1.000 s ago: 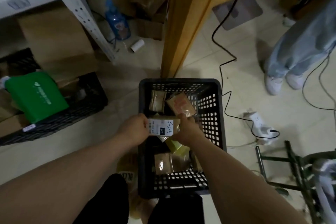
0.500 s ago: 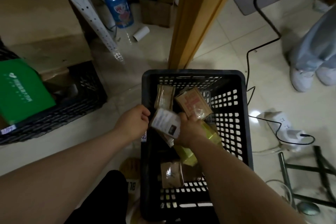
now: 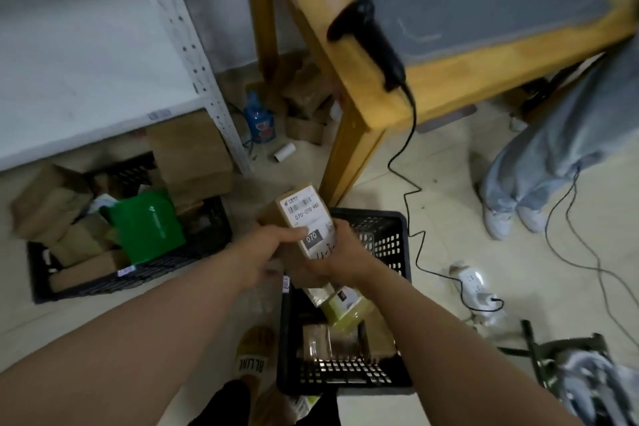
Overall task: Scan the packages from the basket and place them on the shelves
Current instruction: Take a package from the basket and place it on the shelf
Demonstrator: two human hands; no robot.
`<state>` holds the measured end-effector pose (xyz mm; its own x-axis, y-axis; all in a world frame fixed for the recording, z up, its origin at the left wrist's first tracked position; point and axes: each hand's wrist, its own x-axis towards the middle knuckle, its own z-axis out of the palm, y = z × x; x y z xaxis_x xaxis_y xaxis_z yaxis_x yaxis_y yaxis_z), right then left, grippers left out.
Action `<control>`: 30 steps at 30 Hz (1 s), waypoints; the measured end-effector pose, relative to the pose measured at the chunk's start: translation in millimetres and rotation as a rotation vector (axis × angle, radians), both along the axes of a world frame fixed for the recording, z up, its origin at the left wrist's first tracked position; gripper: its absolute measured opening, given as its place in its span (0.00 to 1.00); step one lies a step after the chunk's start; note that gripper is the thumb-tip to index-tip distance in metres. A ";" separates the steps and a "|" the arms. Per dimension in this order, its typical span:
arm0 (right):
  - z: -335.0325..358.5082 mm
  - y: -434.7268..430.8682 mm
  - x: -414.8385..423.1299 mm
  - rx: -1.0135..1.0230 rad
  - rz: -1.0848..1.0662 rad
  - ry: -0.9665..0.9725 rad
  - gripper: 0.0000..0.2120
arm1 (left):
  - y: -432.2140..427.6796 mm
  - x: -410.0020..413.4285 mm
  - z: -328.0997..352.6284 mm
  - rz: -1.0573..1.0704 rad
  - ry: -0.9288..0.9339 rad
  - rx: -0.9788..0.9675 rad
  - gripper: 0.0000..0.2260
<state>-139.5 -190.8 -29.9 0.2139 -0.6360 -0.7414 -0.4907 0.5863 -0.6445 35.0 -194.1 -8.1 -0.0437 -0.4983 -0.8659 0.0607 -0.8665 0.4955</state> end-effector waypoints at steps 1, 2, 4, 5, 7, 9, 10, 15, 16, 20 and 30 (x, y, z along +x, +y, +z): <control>21.8 -0.9 5.6 -0.012 0.006 -0.020 0.48 | 0.2 5.5 23.2 0.020 -0.004 -0.015 0.19; 43.5 -1.2 9.5 -0.022 0.011 -0.049 0.48 | 1.0 12.0 47.3 0.027 -0.010 -0.027 0.27; 89.2 -1.9 14.2 -0.021 0.037 -0.092 0.47 | 2.6 30.2 85.8 0.034 -0.008 -0.058 0.36; 111.1 -2.5 14.5 -0.011 0.045 -0.118 0.47 | 4.3 38.8 106.4 0.017 0.007 -0.075 0.34; 152.3 -5.4 14.9 -0.003 0.035 -0.160 0.48 | 10.2 52.6 152.6 -0.042 0.023 -0.117 0.27; 187.5 -10.8 17.7 -0.003 0.017 -0.151 0.54 | 17.4 64.1 192.4 -0.080 0.014 -0.172 0.24; 201.7 -13.4 20.4 -0.003 0.022 -0.155 0.56 | 19.9 68.8 206.3 -0.080 0.014 -0.203 0.23; 244.9 -24.8 36.5 0.016 0.030 -0.273 0.46 | 23.6 78.3 245.6 -0.045 0.038 -0.351 0.24; 249.7 -26.6 39.5 0.006 0.041 -0.273 0.44 | 22.9 80.3 247.6 -0.053 0.039 -0.369 0.25; 257.6 -42.4 49.6 0.002 0.044 -0.277 0.39 | 11.9 86.3 246.9 -0.094 0.030 -0.399 0.38; 257.6 -125.3 71.2 -0.170 0.066 0.071 0.21 | -73.2 89.8 229.9 0.019 -0.091 -0.382 0.46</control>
<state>-68.3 -316.1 227.7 0.2107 -0.7394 -0.6395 -0.5722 0.4371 -0.6940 124.8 -267.3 221.8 0.0368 -0.7857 -0.6176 0.0159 -0.6174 0.7865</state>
